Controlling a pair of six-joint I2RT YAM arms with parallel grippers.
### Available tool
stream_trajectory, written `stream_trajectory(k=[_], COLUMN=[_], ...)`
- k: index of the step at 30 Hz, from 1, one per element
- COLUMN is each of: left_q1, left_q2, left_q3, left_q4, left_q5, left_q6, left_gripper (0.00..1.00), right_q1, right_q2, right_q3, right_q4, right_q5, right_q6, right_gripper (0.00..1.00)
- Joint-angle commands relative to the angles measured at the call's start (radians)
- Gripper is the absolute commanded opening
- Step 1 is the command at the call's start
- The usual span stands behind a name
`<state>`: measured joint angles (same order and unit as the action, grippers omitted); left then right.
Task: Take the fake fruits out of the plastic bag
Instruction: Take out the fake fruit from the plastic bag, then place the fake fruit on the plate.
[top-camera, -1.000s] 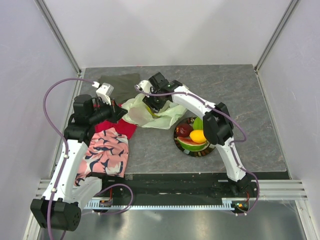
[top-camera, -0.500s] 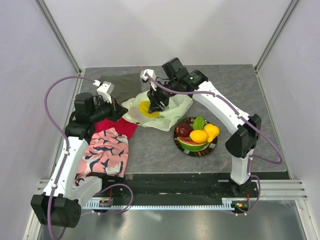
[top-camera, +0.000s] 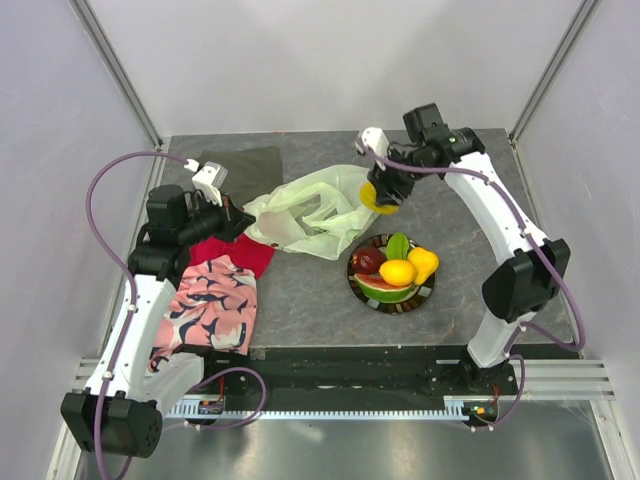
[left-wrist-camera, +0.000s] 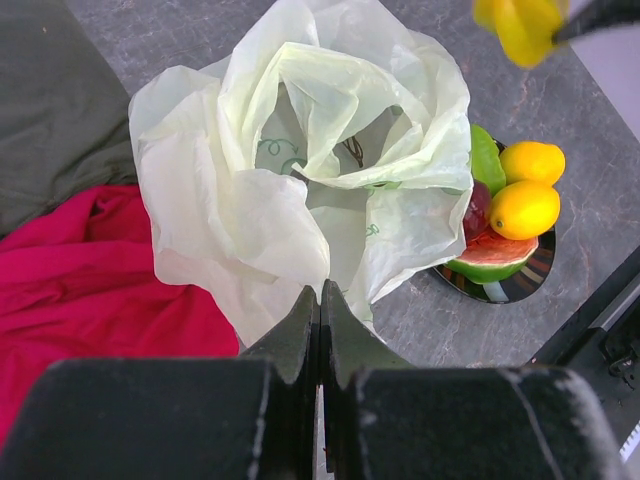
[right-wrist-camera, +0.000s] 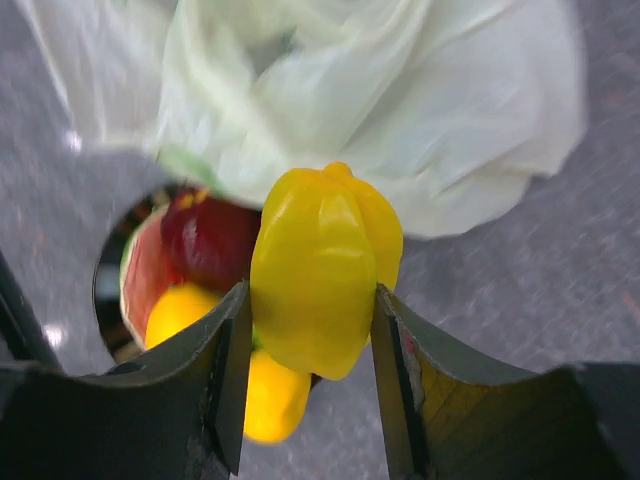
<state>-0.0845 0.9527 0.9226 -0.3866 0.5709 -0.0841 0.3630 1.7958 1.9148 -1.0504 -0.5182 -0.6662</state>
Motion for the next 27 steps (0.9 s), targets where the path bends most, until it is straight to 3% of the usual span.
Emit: stream_trajectory(k=[1,6,18,27], left_q1=[0.008,0.011,0.040,0.057], left_q2=[-0.015,-0.022,-0.035,-0.025], left_q3=[-0.002,0.004,0.005,0.005], left_q4=[0.051,0.038,0.023,0.025], left_q5=[0.007,0.003,0.007,0.012], left_q6=[-0.009,0.000,-0.002,-0.009], left_gripper=[0.02,0.02,0.02,0.02], right_q1=[0.028,0.030,0.030,0.030], right_q2=[-0.096,-0.072,0.163,0.283], right_q3=[-0.251,-0.332,-0.136,-0.083], right_q4=[-0.115,-0.079,-0.023,0.012], right_q5=[0.083,0.107,0.084,0.083], right_q6=[-0.257,-0.274,-0.029,0.137], right_gripper=[0.35,0.35,0.33,0.33])
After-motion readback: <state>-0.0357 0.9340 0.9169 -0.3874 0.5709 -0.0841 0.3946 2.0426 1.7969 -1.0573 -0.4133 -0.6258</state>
